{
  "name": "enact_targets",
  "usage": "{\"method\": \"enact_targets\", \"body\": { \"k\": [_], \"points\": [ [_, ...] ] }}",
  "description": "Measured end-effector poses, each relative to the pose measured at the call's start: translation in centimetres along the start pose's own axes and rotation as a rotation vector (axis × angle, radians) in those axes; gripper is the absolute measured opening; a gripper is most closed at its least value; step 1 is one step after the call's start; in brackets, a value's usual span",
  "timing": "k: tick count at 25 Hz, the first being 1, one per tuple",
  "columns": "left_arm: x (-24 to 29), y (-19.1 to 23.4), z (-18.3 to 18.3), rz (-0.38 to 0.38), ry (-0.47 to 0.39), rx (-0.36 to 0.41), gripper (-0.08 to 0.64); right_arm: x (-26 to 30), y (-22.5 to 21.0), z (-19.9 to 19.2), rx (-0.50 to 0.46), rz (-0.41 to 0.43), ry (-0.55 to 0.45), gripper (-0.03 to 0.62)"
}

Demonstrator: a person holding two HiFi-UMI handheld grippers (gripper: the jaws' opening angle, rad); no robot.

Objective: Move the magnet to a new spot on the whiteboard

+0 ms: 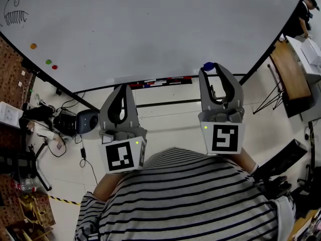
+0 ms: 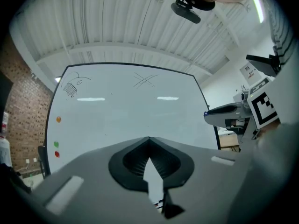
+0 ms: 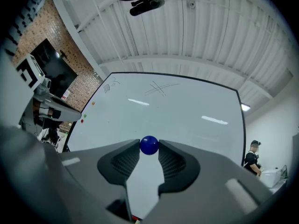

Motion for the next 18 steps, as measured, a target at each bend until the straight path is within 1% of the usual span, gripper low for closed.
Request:
{"method": "enact_targets", "body": {
  "k": [1,5,11,18],
  "points": [
    [0.1,0.0,0.0,-0.002,-0.002,0.002,0.015,0.1,0.1,0.0,0.0,0.001,0.0,0.124],
    [0.5,-0.1,-0.3,-0.005,-0.009,-0.041,0.015,0.4,0.1,-0.4,0.003,0.0,0.007,0.125],
    [1.3,-0.1,-0.3,-0.008,-0.019,-0.035,0.015,0.9,-0.2,-0.8,0.006,0.006,0.008,0.125],
    [2.0,-1.3,-0.7,0.002,-0.004,-0.038,0.015,1.1,-0.7,-1.7,0.025,0.032,0.006,0.125]
  ]
}}
Point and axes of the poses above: the fingertips, and each gripper's own axes: x forward along the fingers, y to its left, z out of its top, the point moved 2 cm from there along -x, backward along the fingers, and after that the axes turned 8 degrees about -y, right-handed, at the moved point
